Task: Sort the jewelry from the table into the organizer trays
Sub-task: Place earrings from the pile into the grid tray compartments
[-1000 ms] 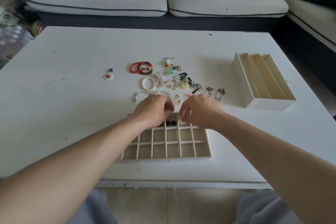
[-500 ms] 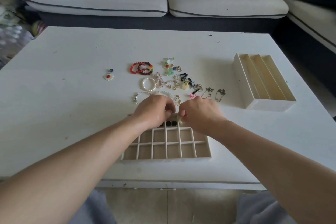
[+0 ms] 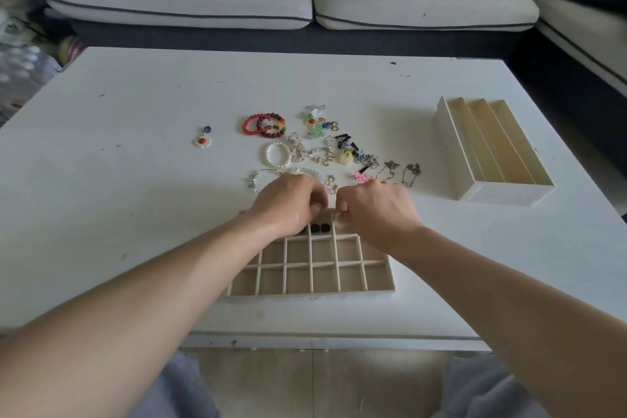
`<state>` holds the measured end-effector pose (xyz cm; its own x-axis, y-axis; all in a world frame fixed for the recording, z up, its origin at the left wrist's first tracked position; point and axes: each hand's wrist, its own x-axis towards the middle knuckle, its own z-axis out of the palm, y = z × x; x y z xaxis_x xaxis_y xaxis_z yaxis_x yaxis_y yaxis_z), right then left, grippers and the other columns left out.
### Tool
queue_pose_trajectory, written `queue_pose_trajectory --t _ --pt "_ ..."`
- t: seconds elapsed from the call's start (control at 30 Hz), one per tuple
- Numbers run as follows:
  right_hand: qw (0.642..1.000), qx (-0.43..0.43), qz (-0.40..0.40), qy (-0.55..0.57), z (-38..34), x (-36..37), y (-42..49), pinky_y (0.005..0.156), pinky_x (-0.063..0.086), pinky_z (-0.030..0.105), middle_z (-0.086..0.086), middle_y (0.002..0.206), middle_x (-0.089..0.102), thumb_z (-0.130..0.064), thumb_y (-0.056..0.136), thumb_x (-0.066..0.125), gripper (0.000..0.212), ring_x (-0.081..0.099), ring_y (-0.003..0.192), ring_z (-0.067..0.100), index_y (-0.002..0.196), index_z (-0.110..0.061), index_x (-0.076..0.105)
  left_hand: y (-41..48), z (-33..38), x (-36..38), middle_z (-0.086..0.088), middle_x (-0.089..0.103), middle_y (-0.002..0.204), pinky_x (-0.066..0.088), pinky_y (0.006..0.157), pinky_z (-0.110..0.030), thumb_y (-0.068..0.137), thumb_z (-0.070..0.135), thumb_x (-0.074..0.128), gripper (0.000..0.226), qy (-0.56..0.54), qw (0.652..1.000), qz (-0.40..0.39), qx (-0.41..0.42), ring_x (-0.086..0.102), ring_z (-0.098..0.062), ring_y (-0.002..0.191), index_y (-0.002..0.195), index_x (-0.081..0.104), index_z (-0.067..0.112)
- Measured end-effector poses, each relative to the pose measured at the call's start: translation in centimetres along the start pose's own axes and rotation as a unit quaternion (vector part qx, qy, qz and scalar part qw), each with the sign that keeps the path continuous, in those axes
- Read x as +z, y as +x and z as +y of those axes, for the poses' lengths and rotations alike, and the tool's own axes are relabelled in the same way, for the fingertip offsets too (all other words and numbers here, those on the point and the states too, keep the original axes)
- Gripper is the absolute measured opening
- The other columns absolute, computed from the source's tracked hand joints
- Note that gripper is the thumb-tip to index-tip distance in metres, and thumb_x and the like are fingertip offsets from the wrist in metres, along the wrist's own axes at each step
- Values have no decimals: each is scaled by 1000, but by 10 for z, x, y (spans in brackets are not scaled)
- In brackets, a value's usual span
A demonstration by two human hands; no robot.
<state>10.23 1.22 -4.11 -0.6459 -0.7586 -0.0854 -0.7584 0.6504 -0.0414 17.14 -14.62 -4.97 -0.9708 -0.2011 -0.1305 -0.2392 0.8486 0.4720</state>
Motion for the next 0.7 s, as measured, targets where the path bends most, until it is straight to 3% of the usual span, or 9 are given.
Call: queue_pose_trajectory --t 0.1,0.2,0.3,0.4,0.57,0.7 --pt "999 25 -20 36 1 -1 1 72 43 31 0 96 70 -36 96 60 13 65 94 26 107 -33 67 1 -2 3 10 68 93 55 81 -36 92 20 62 15 -1 1000 -6 1 64 -17 89 89 71 31" --pt "997 43 -27 56 2 0 2 77 49 33 0 97 71 -35 94 62 14 65 95 26 105 -32 70 4 -2 8 14 69 92 56 80 -39 89 39 66 7 -27 999 -25 -4 65 -13 88 86 68 33" --pt "993 67 -30 88 4 2 3 76 50 32 -4 99 72 -26 92 62 20 66 97 24 106 -35 71 5 4 12 14 69 97 55 79 -35 78 59 65 29 -9 999 -46 -6 65 -13 89 94 68 35" --pt "989 81 -42 117 7 1 4 75 51 31 -5 101 73 -19 89 60 29 66 97 23 108 -37 72 7 11 17 11 68 103 52 82 -34 76 53 69 33 42 998 -41 2 64 -16 94 103 68 35" --pt "978 87 -72 177 9 -5 3 76 58 32 -6 91 72 -15 89 60 29 68 84 20 107 -34 74 11 17 25 9 67 96 42 74 -31 77 45 70 23 87 996 -29 -10 63 -18 92 95 65 33" --pt "969 85 -86 215 12 -11 4 76 60 37 -3 96 70 -11 86 57 34 66 76 19 102 -33 77 14 21 27 9 65 96 37 74 -32 78 42 67 17 98 994 -39 -32 62 -19 93 89 58 33"
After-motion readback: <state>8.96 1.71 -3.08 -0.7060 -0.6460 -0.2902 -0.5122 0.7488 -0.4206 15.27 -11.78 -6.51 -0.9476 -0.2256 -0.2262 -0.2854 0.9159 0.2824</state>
